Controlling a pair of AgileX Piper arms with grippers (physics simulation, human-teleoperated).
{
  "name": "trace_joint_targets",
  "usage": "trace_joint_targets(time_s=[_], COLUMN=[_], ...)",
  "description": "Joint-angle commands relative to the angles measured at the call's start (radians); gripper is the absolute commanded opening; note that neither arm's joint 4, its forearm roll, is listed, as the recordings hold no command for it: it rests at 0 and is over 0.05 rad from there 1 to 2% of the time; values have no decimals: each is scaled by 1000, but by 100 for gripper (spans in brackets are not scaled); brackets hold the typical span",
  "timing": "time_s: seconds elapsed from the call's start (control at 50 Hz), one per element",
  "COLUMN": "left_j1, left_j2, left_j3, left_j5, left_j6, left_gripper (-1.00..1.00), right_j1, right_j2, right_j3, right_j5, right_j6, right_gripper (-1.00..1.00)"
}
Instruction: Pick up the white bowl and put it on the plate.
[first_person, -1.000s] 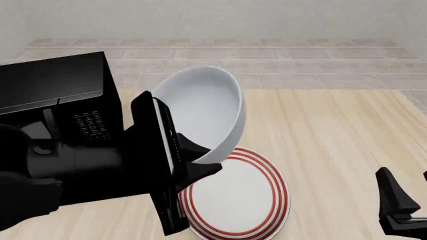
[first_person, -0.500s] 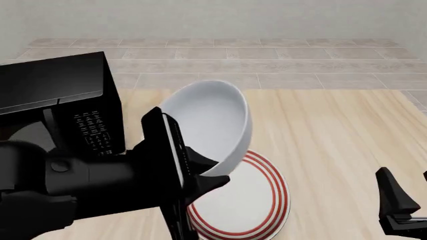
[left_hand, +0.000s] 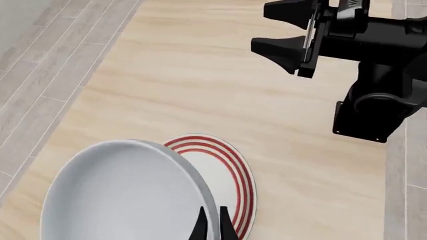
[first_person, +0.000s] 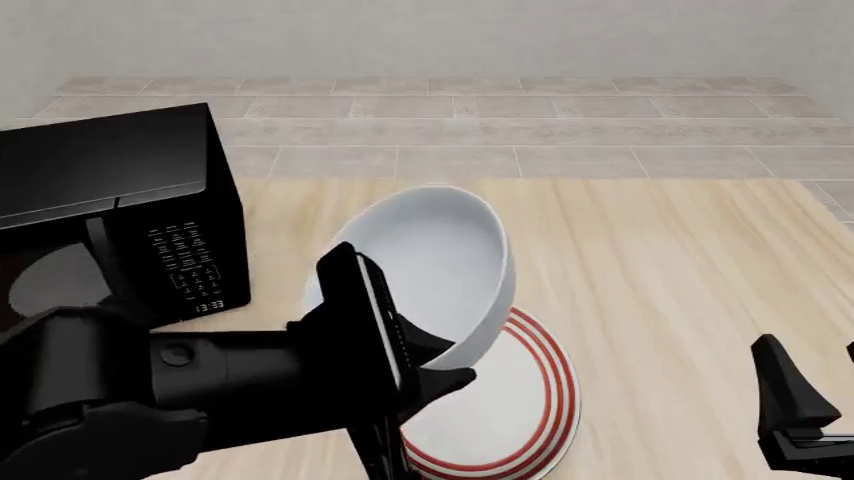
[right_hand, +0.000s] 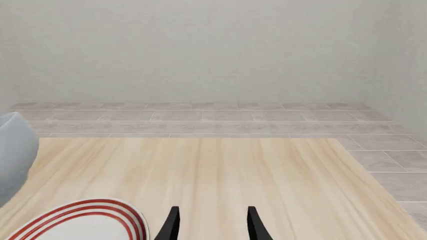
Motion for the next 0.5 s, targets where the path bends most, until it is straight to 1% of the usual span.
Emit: trace_joint_targets(time_s=[0.02,0.36,0.5], left_j1=[1,-11,-6], left_j2=[23,61,79], left_j3=[19,43,49], left_j5=[-51,-113,-132], left_j6=[-5,-39,-43], left_gripper=[-100,-100,-100], right_j1=[-1,-1,0], right_j2=[-2,-1,-2], right_j3=[1,1,1], right_j5=[0,0,0], right_j6=[0,0,0], right_gripper=[100,100,100])
